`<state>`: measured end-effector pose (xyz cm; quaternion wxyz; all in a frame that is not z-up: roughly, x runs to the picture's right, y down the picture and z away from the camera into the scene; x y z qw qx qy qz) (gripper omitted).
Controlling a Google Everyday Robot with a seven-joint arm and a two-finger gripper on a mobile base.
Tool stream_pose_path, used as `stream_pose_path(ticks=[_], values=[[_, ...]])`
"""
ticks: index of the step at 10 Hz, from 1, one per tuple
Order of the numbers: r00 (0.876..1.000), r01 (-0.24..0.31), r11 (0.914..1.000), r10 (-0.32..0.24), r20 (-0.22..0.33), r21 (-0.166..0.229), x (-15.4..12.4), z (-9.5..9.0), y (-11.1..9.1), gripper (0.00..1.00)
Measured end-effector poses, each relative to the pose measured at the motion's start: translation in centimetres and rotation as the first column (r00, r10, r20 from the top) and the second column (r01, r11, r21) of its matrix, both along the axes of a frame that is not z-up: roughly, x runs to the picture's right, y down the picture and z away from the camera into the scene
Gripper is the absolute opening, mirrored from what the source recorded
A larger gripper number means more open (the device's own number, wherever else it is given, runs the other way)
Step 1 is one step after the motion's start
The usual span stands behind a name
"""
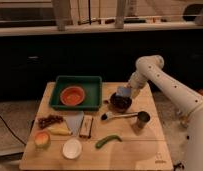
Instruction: Wipe purple bowl with sponge
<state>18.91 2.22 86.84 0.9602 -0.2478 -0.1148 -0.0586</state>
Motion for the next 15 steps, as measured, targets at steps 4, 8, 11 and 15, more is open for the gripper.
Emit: stream_pose_path(ticks=[4,8,11,15], values=[[0.99,0.112,0.9935,-0.11,0.091,-0.02,-2.9,-1.8,2.5,0.01],[0.979,0.172,0.9842,-0.166,0.118,-0.044,-2.1,-3.0,4.9,0.01],[0.978,0.177,0.983,-0.17,0.117,-0.049,-2.1,-3.0,5.0,0.01],[0.995,0.095,0.9943,-0.094,0.033,-0.048,2.8,-1.5,2.9,0.01]])
